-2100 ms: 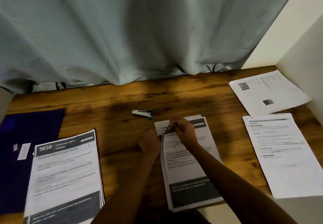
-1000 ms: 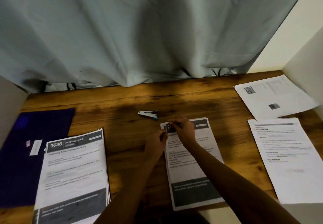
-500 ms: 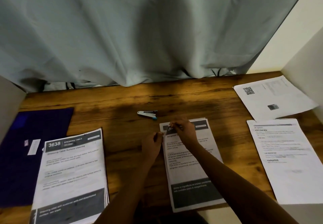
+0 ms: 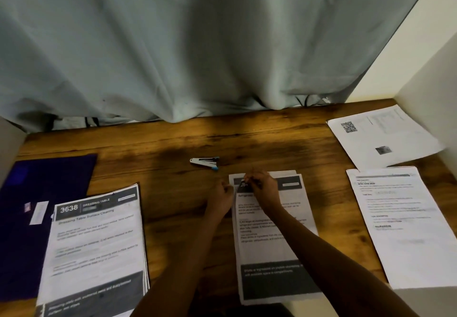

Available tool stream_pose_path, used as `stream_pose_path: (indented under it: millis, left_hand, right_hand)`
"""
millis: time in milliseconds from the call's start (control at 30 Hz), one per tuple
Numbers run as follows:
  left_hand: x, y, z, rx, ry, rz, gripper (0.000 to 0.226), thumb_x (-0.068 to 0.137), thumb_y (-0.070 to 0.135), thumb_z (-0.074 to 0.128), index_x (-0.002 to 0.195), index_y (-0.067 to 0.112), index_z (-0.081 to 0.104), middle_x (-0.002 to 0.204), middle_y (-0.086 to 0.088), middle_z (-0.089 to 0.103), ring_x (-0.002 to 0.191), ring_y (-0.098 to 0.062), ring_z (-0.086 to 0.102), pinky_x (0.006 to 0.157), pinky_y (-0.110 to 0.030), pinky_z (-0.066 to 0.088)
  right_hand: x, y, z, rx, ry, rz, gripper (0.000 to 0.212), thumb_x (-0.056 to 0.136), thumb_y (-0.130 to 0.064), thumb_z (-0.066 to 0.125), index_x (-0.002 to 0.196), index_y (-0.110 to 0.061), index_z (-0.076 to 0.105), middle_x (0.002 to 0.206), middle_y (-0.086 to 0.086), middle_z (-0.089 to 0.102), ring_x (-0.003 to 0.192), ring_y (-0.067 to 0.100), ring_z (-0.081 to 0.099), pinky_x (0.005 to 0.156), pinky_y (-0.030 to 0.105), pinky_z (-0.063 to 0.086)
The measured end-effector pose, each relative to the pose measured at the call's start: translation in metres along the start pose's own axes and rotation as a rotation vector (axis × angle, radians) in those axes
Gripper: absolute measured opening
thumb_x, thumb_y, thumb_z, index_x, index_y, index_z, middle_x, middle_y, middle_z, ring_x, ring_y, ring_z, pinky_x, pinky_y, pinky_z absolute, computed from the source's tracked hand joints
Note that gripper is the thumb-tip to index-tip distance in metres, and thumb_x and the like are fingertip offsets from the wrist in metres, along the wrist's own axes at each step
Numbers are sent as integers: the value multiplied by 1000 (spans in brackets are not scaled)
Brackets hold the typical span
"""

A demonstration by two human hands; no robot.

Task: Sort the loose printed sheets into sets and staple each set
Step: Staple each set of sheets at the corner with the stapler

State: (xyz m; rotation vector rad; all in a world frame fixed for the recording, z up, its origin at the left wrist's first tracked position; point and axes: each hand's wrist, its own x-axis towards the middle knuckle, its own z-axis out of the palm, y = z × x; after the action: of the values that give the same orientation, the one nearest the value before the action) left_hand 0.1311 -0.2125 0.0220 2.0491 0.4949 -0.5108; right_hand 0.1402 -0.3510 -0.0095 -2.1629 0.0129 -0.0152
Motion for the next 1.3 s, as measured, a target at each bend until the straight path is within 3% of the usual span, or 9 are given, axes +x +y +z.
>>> stream_pose_path:
  millis: [167, 267, 467, 600, 767, 900, 1067, 1200, 1300]
  left_hand:
    - [3, 4, 3, -144, -84, -103, 39, 97, 21, 48, 135, 19, 41, 124, -8, 57, 102, -20, 61, 80, -34, 54]
    - [7, 3, 6, -192, -105, -125, 38, 95, 20, 52, 133, 19, 43, 120, -6, 58, 96, -17, 61, 69, -29, 52]
    - [11, 2, 11, -123, -79, -95, 41, 96, 19, 50, 136, 18, 42, 131, -6, 52, 106, -20, 58, 76, -30, 51]
    - [13, 2, 13, -34, -28, -35, 37, 96, 21, 51, 132, 19, 48, 131, -5, 53, 112, -20, 56, 91, -35, 51]
    - [13, 3, 14, -80, -70, -33, 29, 96, 23, 51, 124, 22, 50, 123, -4, 57, 102, -18, 60, 82, -33, 52]
    - [15, 3, 14, -200, -88, -70, 19, 94, 23, 54, 112, 26, 48, 117, -2, 58, 99, -19, 61, 77, -32, 51]
    - [13, 2, 11, -313, 35, 29, 41, 89, 12, 60, 126, 21, 46, 117, -2, 59, 104, -20, 60, 90, -41, 52]
    - [13, 2, 7, -199, 82, 150, 29, 91, 10, 57, 120, 15, 57, 114, -1, 62, 102, -15, 60, 87, -35, 53]
    - [15, 0, 6, -116, 86, 202, 22, 91, 13, 58, 112, 14, 62, 109, -2, 65, 100, -14, 62, 86, -34, 54]
  right_hand:
    - [-1, 5, 4, 18, -12, 29, 21, 89, -3, 56, 87, -22, 65, 102, -6, 63, 102, 10, 58, 97, 40, 48]
    - [-2, 5, 5, 24, 3, 58, 19, 89, -4, 55, 89, -19, 67, 105, -5, 64, 103, 10, 58, 100, 40, 46]
    - [-1, 2, 1, 7, -2, 49, 16, 90, -3, 55, 92, -12, 68, 105, -3, 61, 99, 6, 56, 95, 28, 48]
    - [0, 5, 1, -20, -14, 82, 17, 91, -6, 55, 100, -12, 68, 113, 1, 60, 104, 10, 55, 94, 24, 46]
    - [0, 5, 1, 6, 20, 93, 18, 90, -4, 56, 102, -11, 68, 111, 1, 61, 103, 10, 56, 94, 25, 47]
    - [0, 2, -2, 13, 18, 106, 18, 89, -2, 56, 101, -10, 68, 111, 1, 61, 101, 6, 53, 91, 19, 43]
    - [3, -6, -6, -12, -14, 50, 15, 89, -4, 57, 98, -11, 67, 108, 1, 61, 101, 9, 55, 90, 21, 44]
    - [10, -11, -7, -46, -26, 27, 15, 90, -5, 57, 98, -12, 67, 107, 1, 60, 99, 12, 55, 89, 25, 48]
    - [15, -12, -6, -65, 19, 30, 14, 89, -6, 58, 97, -13, 68, 105, -2, 59, 97, 8, 53, 83, 14, 43]
